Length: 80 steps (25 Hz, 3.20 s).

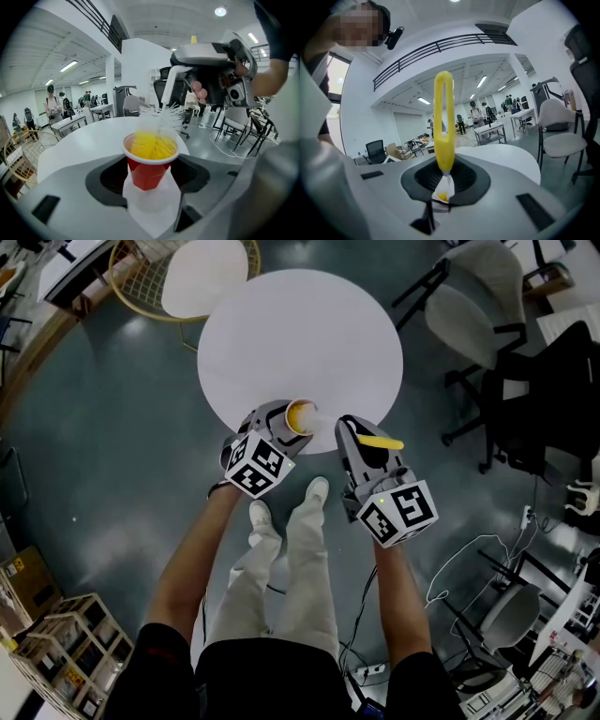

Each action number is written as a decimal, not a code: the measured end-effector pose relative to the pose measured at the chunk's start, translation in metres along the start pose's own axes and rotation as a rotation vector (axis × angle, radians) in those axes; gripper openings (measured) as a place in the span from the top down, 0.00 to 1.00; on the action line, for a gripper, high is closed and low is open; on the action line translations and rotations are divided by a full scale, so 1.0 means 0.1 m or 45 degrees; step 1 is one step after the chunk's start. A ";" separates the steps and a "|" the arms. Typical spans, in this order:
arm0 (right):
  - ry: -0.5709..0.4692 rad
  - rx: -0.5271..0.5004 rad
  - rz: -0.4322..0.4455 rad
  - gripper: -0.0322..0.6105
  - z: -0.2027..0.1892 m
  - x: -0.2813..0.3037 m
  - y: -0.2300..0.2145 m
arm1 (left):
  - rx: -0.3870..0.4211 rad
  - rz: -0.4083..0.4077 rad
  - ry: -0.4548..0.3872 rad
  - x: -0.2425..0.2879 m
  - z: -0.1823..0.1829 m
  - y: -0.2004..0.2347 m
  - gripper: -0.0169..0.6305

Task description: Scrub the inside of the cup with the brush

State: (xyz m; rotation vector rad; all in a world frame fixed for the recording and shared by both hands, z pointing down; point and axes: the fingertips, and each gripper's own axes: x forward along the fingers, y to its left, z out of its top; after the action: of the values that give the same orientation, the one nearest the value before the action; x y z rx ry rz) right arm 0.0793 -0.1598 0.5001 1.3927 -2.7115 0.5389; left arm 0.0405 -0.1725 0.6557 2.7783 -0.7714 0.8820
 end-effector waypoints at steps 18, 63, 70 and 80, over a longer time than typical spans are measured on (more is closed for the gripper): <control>-0.010 -0.011 0.027 0.88 0.11 0.12 -0.02 | 0.051 0.021 0.015 0.04 0.03 -0.04 0.54; -0.019 0.042 0.021 0.88 0.13 0.16 -0.01 | 0.164 0.016 0.055 0.01 0.01 -0.03 0.55; -0.036 0.072 -0.007 0.88 0.14 0.17 -0.18 | 0.143 0.006 0.046 0.03 0.01 -0.05 0.55; -0.061 0.160 -0.049 0.88 0.06 0.00 -0.38 | 0.124 -0.005 0.026 0.08 0.06 -0.04 0.55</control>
State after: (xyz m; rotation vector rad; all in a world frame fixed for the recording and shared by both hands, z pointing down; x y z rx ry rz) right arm 0.1103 -0.1817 0.5050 1.5019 -2.7243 0.6933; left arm 0.0512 -0.1741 0.6549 2.8487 -0.7389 0.9706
